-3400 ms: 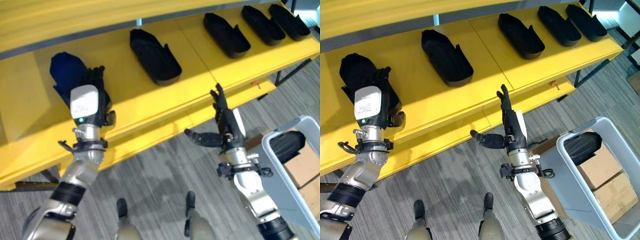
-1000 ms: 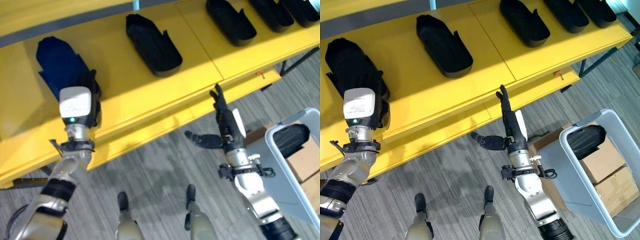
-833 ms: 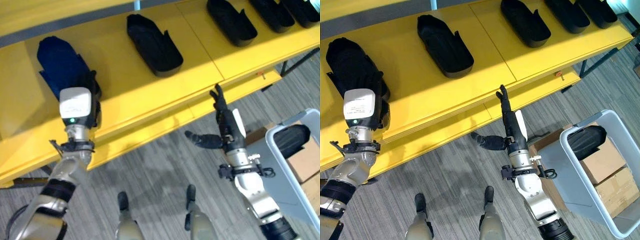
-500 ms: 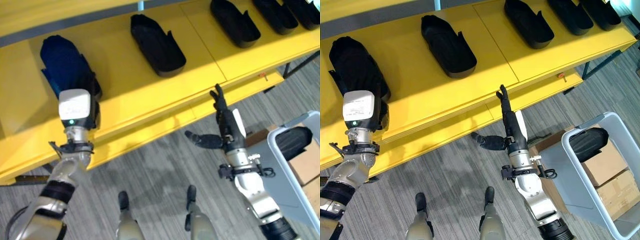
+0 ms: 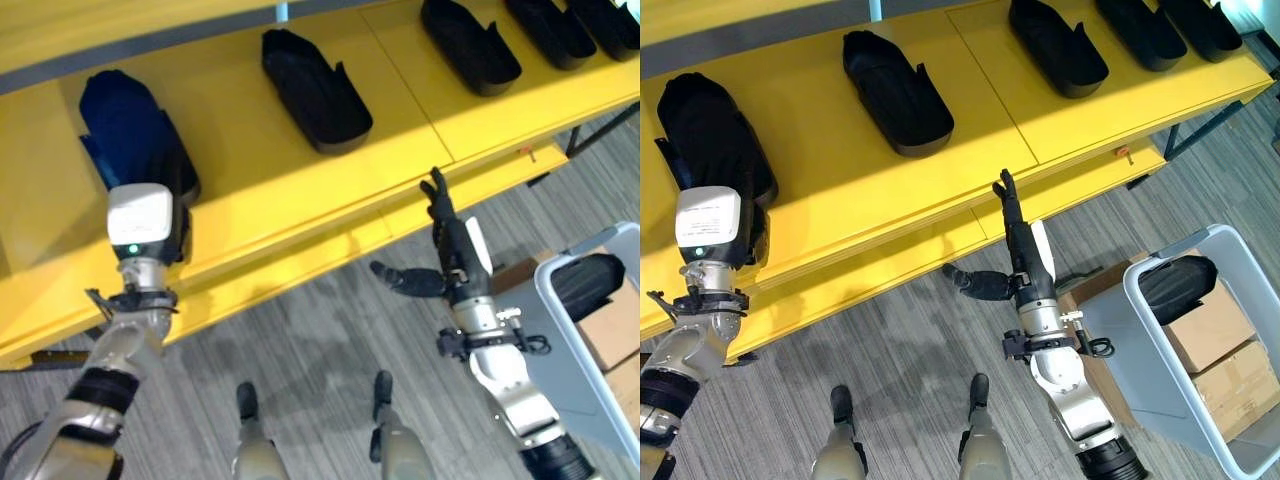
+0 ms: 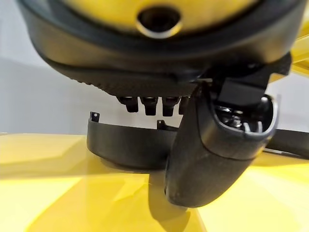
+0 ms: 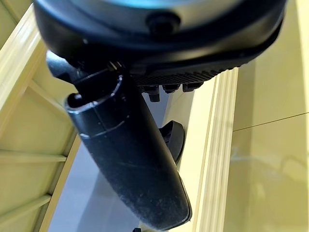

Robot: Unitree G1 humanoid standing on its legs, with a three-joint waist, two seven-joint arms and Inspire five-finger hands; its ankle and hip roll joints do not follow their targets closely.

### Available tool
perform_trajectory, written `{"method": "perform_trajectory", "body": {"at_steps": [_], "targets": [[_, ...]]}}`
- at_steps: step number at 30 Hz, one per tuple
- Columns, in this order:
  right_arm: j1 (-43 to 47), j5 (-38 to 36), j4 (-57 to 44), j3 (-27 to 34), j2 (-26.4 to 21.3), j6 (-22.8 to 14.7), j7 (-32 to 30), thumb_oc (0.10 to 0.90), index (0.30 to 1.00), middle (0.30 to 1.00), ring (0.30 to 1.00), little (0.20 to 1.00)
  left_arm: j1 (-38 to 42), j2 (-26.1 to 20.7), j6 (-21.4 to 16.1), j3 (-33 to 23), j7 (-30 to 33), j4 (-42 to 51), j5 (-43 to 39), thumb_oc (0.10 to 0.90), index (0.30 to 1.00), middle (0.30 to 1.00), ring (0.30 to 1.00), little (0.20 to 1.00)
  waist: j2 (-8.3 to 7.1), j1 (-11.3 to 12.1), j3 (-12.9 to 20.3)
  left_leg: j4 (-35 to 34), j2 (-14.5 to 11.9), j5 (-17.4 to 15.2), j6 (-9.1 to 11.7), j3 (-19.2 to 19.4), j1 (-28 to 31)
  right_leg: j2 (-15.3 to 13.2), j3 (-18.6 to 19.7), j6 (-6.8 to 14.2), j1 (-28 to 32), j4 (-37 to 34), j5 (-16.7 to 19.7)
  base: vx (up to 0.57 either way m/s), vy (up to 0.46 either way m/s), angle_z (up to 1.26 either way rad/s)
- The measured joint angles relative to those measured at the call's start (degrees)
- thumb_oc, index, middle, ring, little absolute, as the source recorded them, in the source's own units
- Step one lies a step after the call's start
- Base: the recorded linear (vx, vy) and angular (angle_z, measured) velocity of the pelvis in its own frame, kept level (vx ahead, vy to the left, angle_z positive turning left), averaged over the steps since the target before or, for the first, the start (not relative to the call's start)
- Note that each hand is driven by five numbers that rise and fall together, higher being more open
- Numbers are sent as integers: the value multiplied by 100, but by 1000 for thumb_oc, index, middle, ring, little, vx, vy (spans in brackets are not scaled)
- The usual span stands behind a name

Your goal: Move parts from the plastic box to the shelf.

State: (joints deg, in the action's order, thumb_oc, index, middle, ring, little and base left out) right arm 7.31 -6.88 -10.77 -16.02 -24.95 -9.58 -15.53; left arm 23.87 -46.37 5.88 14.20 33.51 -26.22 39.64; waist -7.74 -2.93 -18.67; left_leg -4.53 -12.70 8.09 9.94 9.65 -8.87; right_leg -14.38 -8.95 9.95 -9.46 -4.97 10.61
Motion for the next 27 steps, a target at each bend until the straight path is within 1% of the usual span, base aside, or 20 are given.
{"method": "perform_trajectory", "body": {"at_steps": [12,15,17,18,21,22,27], "targets": [[6,6,-22,2,0,0,-3,900,1000,1000,1000,1000,-53,0,5,-89,-9,65,-1,900,1000,1000,1000,1000,1,7,-1,0,1,2,0,-7,-3,0,-2,0,0,0,0,0,0,0],[12,10,-25,3,0,0,-4,900,1000,1000,1000,1000,-203,-1,-1,-200,-14,367,-2,900,1000,1000,1000,1000,2,12,-1,0,1,2,0,-9,-2,0,-2,0,3,0,0,0,0,0],[3,14,-34,49,1,0,-3,900,1000,1000,1000,1000,-527,-1,-13,-450,-42,926,-7,900,1000,1000,1000,1000,8,17,-5,0,1,2,0,-12,-2,0,-1,0,4,0,0,0,0,0],[15,14,-34,149,1,1,-4,900,1000,1000,1000,1000,-622,-3,-137,-536,-41,1178,-2,900,1000,1000,1000,1000,29,71,-18,0,2,2,0,-14,4,-1,-1,0,12,0,0,0,0,0],[8,17,-56,251,1,1,-5,900,1000,1000,1000,1000,-827,-4,-166,-610,-51,1599,-8,900,1000,1000,1000,1000,31,123,-20,0,1,2,0,-16,9,-1,-2,0,17,0,0,0,0,0],[12,17,-56,307,3,2,-5,900,1000,1000,1000,1000,-901,-4,-269,-623,-61,1789,-9,900,1000,1000,1000,1000,32,164,-20,1,2,3,-1,-22,17,-2,-5,0,28,0,0,0,0,0],[27,18,-60,356,6,2,-4,900,1000,1000,1000,1000,-1020,-6,-495,-827,-164,2339,-72,900,1000,1000,1000,1000,36,190,-23,0,4,5,-3,-28,72,-3,-10,1,82,-1,0,0,0,0]]}}
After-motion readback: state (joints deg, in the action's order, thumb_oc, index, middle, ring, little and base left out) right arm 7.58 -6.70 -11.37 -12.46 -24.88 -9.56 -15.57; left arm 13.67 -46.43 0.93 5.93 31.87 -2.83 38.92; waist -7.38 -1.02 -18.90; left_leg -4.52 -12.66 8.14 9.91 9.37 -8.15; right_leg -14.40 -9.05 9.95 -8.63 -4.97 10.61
